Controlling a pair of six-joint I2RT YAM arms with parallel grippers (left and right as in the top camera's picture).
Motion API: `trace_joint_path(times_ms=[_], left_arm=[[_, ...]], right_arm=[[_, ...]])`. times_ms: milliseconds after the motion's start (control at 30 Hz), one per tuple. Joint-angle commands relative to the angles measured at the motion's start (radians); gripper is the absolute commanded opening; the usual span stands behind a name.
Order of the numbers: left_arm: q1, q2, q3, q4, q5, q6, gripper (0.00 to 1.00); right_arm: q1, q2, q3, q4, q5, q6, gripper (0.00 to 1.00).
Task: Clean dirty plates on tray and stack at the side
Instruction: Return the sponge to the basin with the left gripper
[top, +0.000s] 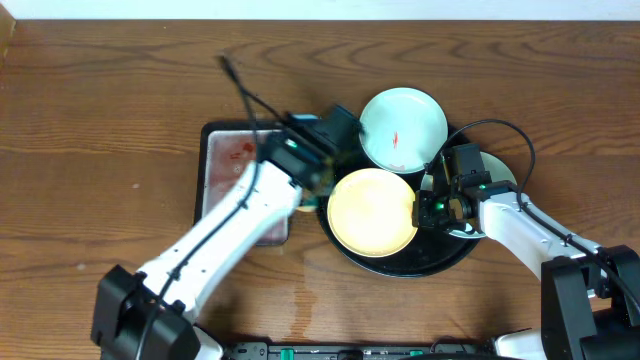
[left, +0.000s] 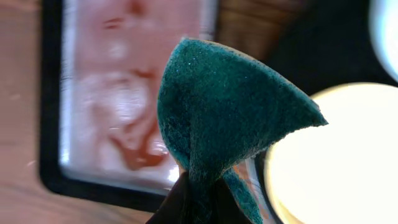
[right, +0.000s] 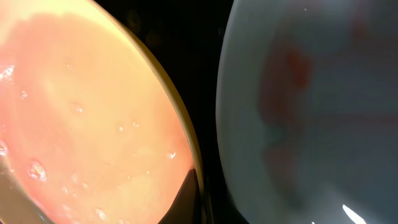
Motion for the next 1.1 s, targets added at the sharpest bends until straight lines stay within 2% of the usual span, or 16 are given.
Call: trace_joint_path(times_ms=[0,133,233,367,533,600,667,700,800,900,1067], left_arm=[[0.114,0.014,-0.038,-0.005,-0.032,0.040,0.07],[0.243,0.015,-0.128,0.061,-0.013,0.074,0.08],[0.324,0.015,-0.174,0.132,0.111,0.156,0.08],[0.403,0.007,-0.176,0.149,0.235,0.203,0.16],[0.422,-0.051,-0.171,0.144,0.312,0.235,0.27],[0.422,-0.119,-0.170,0.137,0.334,0.235,0.35],[0.422,-0.171,-0.170,0.125,0.343,0.235,0.43],[0.422,-0.226,-0.170,0.108,0.343,0.235,0.53],[0.422,-0.306,-0.170,0.072,0.343,0.235,0.67],[0.422,-0.345,-0.170,0.054,0.343,0.235,0.74],[0.422,-0.359,-0.170,0.032,0.343,0.235,0.76]], right_arm=[[-0.010,0.024,-0.024,-0.027,0.086,-0.023,0.01],[-0.010,0.024,-0.024,-0.027,0.085,-0.023,0.01],[-0.010,0.024,-0.024,-0.025,0.085,-0.043,0.01],[-0.010,0.024,-0.021,-0.021,0.085,-0.067,0.01],[-0.010,-0.004,0.006,-0.046,0.011,-0.068,0.01],[-0.008,-0.065,0.022,-0.064,-0.003,-0.067,0.01],[0.000,-0.119,0.024,-0.068,0.036,-0.067,0.01],[0.014,-0.170,0.024,-0.074,0.106,-0.066,0.01],[0.057,-0.269,0.026,-0.080,0.225,-0.068,0.01],[0.096,-0.344,0.029,-0.081,0.317,-0.087,0.01],[0.188,-0.438,0.039,-0.074,0.525,-0.155,0.01]])
